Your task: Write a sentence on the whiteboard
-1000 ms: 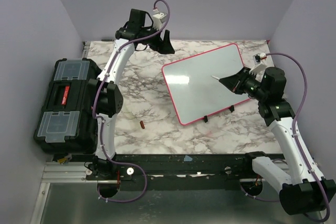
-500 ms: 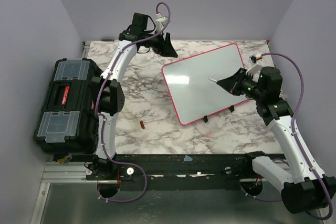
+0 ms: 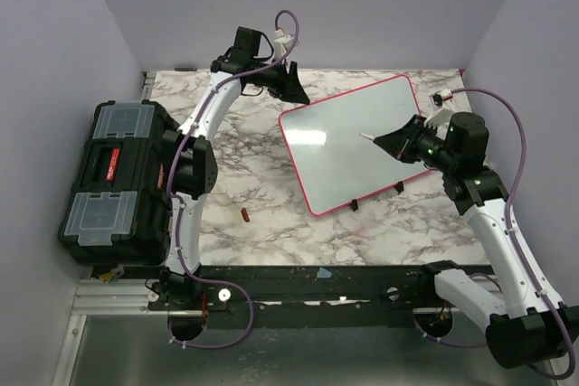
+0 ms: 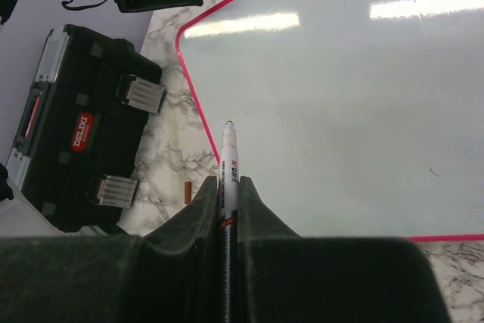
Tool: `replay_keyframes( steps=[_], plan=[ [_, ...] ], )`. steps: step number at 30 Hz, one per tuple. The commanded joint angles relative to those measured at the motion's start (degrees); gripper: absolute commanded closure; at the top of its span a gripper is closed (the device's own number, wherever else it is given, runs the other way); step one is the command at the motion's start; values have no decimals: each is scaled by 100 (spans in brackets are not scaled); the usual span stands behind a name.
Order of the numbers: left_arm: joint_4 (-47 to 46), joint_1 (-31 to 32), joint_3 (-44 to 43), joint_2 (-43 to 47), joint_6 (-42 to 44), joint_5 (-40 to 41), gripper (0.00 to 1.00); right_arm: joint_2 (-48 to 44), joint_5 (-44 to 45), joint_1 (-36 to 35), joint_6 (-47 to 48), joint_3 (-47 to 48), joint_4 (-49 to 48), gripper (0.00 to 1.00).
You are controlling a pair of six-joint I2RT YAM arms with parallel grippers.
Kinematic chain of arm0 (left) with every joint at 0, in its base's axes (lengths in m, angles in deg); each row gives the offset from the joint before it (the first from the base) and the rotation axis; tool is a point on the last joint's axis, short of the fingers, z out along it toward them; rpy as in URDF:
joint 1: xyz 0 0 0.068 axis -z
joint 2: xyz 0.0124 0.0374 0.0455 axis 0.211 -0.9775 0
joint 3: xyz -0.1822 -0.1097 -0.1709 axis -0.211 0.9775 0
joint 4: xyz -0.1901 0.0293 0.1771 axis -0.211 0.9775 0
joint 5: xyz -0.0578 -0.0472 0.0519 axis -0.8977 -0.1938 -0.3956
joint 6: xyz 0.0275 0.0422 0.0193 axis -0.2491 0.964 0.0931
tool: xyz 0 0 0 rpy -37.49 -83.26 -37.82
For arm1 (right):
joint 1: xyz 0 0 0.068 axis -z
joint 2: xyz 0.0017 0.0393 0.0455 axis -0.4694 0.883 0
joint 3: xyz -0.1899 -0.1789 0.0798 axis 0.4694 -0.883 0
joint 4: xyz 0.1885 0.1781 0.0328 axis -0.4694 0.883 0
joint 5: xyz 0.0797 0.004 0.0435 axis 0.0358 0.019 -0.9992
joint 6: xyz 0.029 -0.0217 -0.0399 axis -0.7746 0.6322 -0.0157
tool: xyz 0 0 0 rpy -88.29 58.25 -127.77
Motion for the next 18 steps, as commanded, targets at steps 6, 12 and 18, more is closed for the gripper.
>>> replay_keyframes(
  steps=[6, 12, 18],
  plan=[
    [199, 16, -176, -505, -81, -241, 47, 27, 116, -80, 119, 287, 231, 99],
    [155, 16, -112, -490, -91, -483, 51, 87, 152, -124, 109, 278, 215, 99],
    [132, 16, -96, -468, -139, -728, 55, 115, 196, -164, 120, 297, 239, 99]
  ],
)
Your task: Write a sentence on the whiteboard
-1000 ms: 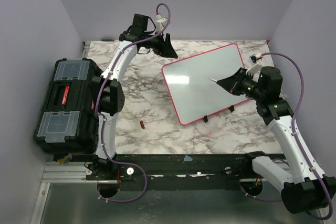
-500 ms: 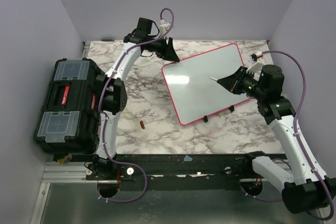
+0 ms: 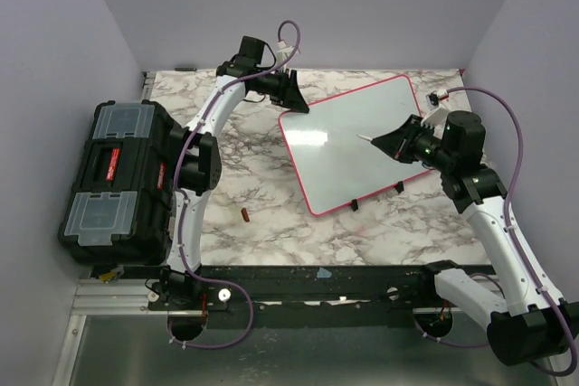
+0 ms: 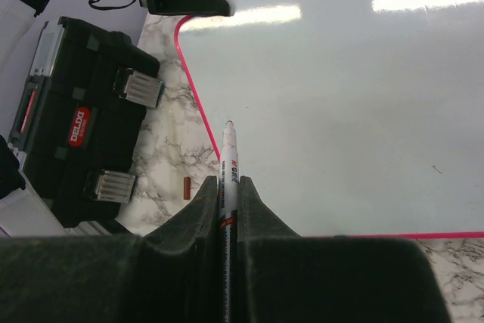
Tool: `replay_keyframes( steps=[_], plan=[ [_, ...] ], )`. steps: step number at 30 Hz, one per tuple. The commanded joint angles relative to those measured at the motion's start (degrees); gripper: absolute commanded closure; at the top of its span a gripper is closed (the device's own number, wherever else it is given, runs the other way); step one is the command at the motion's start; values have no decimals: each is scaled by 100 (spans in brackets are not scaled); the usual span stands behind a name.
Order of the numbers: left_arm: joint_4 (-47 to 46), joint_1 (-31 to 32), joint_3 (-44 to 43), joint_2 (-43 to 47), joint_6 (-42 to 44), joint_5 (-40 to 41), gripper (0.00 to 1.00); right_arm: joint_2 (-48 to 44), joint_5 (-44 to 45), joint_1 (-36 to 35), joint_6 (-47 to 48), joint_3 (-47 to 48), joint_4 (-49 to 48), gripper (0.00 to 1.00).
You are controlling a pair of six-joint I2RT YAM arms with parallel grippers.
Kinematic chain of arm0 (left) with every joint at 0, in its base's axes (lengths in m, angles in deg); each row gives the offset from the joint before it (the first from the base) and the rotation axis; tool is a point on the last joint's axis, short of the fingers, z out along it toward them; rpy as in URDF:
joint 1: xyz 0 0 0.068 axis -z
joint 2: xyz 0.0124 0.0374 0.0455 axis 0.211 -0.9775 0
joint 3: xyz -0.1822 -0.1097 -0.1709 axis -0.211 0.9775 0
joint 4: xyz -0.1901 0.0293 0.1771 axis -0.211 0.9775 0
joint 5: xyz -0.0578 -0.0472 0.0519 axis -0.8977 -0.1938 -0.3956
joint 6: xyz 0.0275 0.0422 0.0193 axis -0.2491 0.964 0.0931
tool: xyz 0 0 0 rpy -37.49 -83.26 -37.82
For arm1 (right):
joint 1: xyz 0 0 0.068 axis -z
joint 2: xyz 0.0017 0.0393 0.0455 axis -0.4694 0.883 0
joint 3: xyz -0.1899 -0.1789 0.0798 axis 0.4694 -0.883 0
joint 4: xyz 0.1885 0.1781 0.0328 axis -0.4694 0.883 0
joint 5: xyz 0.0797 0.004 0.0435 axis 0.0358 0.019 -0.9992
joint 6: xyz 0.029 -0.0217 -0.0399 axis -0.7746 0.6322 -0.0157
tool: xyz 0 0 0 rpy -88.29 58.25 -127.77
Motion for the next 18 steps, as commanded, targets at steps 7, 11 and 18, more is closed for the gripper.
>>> replay_keyframes(
  steps=[7, 11, 18],
  plan=[
    [25, 25, -50, 31, -59, -540, 59, 32, 168, -102, 53, 165, 97, 99],
    [5, 41, -124, -10, -122, -556, 61, 15, 189, -108, 44, 140, 105, 99],
    [325, 112, -156, -30, 67, -521, 61, -12, 223, -138, 36, 102, 98, 99]
  ],
)
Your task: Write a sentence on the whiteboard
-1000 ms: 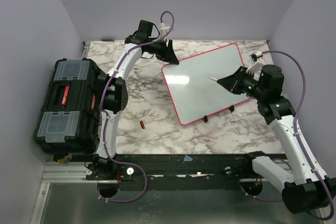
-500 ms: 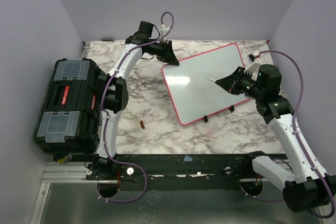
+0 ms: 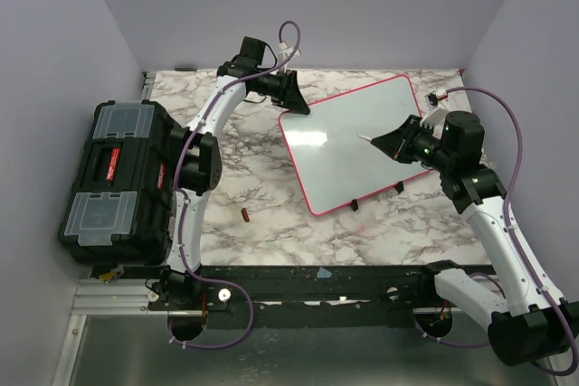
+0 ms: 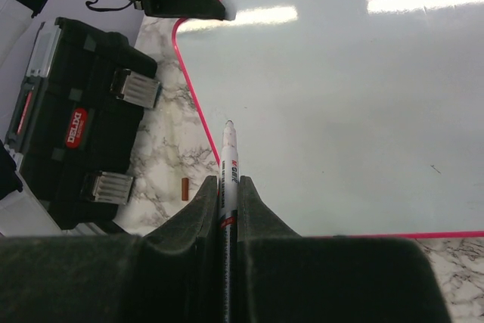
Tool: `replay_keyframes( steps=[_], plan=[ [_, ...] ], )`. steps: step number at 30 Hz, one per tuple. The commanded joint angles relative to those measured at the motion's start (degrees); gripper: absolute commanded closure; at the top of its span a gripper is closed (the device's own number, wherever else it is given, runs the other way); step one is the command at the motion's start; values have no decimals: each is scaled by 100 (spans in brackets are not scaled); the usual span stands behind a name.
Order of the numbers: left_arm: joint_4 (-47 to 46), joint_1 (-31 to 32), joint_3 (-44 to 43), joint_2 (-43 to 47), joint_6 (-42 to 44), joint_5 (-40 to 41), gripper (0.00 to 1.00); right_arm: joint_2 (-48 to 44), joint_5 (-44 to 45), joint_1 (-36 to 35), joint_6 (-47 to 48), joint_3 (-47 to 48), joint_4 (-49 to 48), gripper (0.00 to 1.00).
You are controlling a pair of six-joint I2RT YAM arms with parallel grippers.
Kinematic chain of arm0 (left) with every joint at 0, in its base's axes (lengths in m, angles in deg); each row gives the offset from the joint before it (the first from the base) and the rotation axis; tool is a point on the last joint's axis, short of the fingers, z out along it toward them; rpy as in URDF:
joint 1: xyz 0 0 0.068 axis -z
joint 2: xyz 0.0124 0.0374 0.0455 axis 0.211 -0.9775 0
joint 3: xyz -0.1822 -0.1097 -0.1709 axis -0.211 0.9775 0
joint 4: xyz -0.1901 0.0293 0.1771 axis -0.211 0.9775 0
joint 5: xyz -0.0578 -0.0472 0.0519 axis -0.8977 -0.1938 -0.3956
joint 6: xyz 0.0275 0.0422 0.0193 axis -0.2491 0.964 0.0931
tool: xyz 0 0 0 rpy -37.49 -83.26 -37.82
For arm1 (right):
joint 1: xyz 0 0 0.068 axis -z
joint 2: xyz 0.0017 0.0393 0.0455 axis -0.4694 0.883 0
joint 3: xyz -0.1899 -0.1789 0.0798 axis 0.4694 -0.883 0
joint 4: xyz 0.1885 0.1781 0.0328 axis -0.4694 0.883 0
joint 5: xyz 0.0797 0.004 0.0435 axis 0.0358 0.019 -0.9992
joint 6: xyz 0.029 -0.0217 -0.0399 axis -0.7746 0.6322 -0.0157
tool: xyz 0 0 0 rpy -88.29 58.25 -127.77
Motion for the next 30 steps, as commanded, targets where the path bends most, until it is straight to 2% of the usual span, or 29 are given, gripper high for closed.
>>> replay_keyframes(
  steps=[1, 7, 11, 14, 23, 30],
  plan=[
    [379, 112, -196, -39, 238, -218, 62, -20, 132, -70, 28, 88, 87, 99],
    [407, 131, -216, -24, 239, -198, 73, -72, 199, -112, -4, 22, 96, 99],
    [406, 131, -220, 7, 213, -166, 92, -82, 239, -142, 2, 56, 129, 99],
    [452, 135, -202, 54, 247, -126, 99, -90, 260, -160, 5, 52, 139, 99],
    [254, 197, 149, 348, 259, 115, 100, 2, 429, -332, 198, 159, 194, 99],
    [-51, 228, 479, 519, 120, 335, 100, 367, 1491, -1333, 224, 417, 190, 99]
  ],
)
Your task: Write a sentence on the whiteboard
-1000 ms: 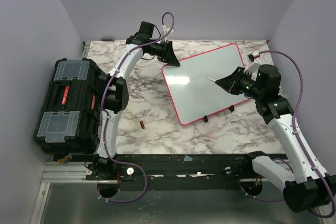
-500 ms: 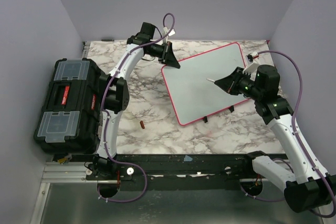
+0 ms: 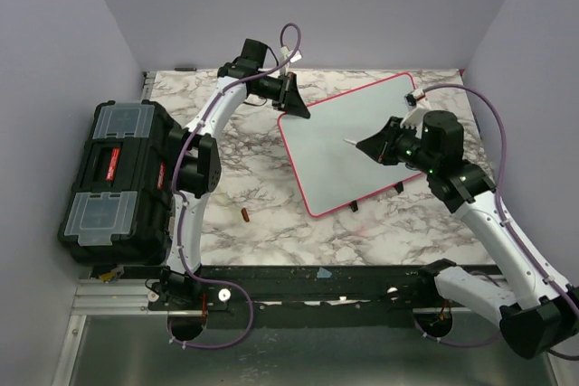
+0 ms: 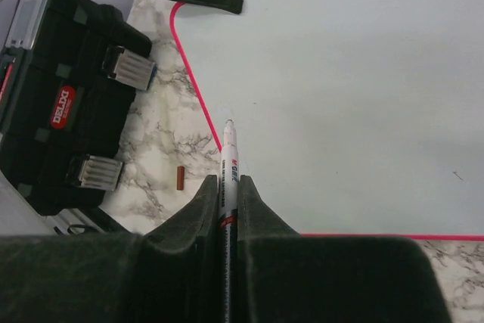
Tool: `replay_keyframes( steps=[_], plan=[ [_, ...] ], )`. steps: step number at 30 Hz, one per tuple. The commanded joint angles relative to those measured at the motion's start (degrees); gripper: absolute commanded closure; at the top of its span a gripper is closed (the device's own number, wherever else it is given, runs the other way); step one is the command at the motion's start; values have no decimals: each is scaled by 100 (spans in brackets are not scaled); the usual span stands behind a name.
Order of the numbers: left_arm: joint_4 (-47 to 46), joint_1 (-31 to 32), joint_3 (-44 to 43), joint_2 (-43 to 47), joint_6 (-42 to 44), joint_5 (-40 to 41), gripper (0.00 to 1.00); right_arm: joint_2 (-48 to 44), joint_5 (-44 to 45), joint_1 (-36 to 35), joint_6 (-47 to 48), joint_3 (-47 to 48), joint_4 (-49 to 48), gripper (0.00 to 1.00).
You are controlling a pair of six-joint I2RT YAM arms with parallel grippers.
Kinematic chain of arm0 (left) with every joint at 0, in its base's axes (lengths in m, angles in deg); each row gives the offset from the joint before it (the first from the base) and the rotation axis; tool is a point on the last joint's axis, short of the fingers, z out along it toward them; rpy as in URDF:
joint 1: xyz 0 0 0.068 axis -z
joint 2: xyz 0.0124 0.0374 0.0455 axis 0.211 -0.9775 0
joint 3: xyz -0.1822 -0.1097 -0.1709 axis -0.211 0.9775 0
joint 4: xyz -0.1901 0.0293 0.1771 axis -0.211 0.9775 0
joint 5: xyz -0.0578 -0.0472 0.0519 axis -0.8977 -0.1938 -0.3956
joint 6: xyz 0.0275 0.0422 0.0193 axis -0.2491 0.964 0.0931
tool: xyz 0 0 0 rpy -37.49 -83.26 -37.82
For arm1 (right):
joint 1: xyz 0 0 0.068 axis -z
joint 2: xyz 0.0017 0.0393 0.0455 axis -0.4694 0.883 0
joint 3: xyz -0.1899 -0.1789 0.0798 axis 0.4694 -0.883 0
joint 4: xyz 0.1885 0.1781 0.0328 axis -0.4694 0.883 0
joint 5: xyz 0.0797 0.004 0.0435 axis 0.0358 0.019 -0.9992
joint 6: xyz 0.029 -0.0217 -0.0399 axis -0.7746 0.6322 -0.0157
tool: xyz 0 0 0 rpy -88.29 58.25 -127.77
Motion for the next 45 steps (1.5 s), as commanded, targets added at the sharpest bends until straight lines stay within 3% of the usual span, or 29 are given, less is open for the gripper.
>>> replay_keyframes(
  steps=[1, 7, 21, 45],
  plan=[
    [-380, 129, 286, 361, 367, 484, 100, 291, 986, -719, 84, 293, 58, 99],
    [-471, 121, 515, 478, 568, 477, 100, 906, 1942, -1520, 226, 589, -153, 99],
    [-500, 80, 611, 395, 824, 422, 100, 1930, 2497, -2215, 437, 993, -660, 99],
    [-754, 32, 716, 390, 668, 354, 100, 2889, 3426, -2442, 553, 1553, -1178, 99]
  ],
)
